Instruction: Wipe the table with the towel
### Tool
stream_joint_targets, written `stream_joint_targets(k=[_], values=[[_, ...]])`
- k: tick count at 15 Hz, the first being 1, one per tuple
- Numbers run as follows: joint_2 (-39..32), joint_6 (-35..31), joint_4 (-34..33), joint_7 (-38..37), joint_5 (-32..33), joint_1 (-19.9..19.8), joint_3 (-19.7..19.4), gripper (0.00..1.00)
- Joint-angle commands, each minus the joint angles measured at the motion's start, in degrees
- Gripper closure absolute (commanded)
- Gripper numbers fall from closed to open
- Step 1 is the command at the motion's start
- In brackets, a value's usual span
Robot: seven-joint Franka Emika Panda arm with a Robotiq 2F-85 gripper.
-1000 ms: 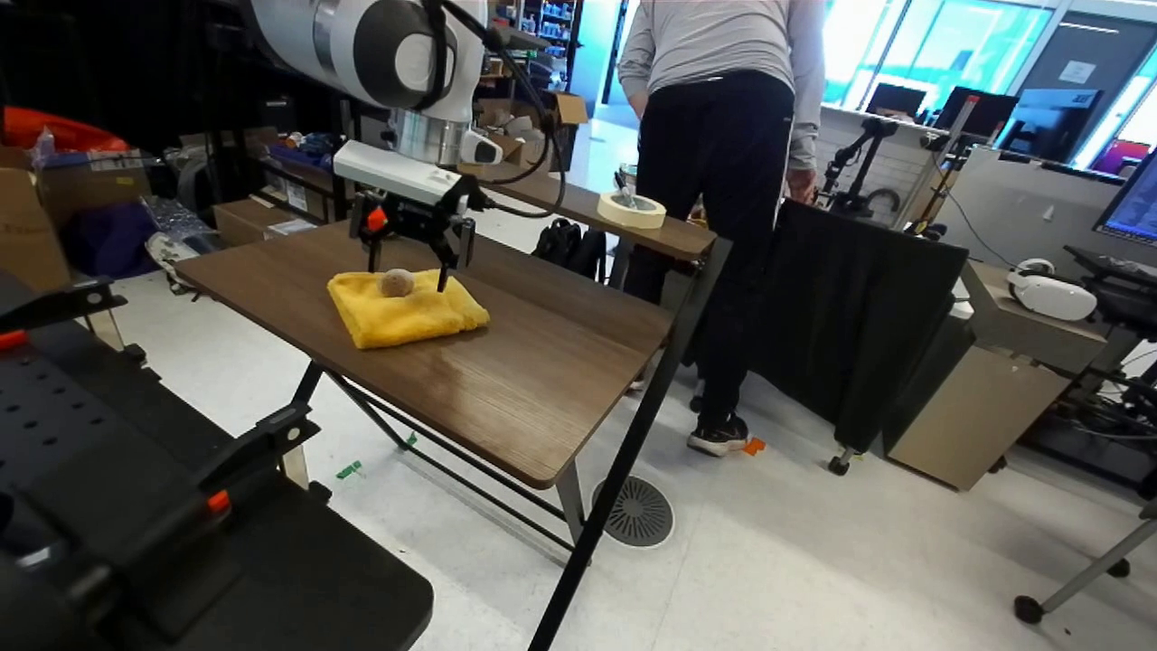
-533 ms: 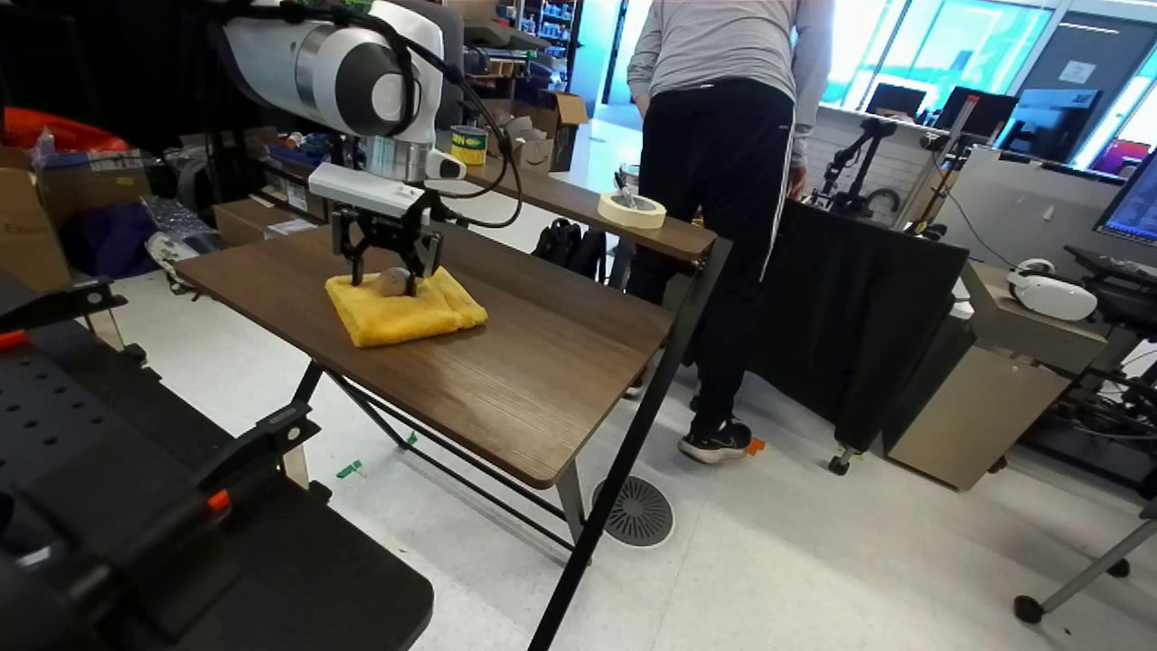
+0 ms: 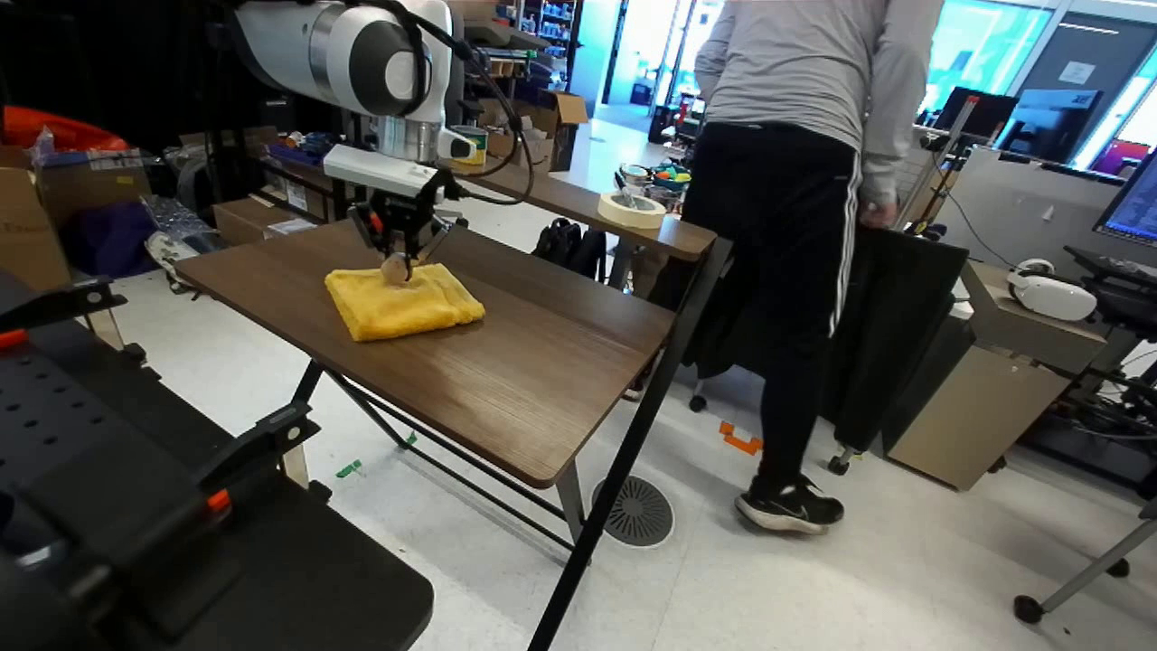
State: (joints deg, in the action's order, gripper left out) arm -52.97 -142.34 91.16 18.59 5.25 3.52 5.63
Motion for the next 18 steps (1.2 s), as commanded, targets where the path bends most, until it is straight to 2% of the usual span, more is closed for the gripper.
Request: stream_joint_targets(k=[1,4,7,13,18], values=[[3.5,1.5,1.7,-1.2,1.4,0.9,0.2,0.98],[4.0,1.1,2.3,-0.3,0.6,1.5,2.7,1.0],[1.4,4.5,-0.7,-1.1,1.3,4.9,4.1,1.0],[-2.2,10.9,-3.7,-1.9,3.6,11.9,3.4,1.0],[-5.6,10.6,-6.1,-4.4,8.0,14.9,0.8,1.0]])
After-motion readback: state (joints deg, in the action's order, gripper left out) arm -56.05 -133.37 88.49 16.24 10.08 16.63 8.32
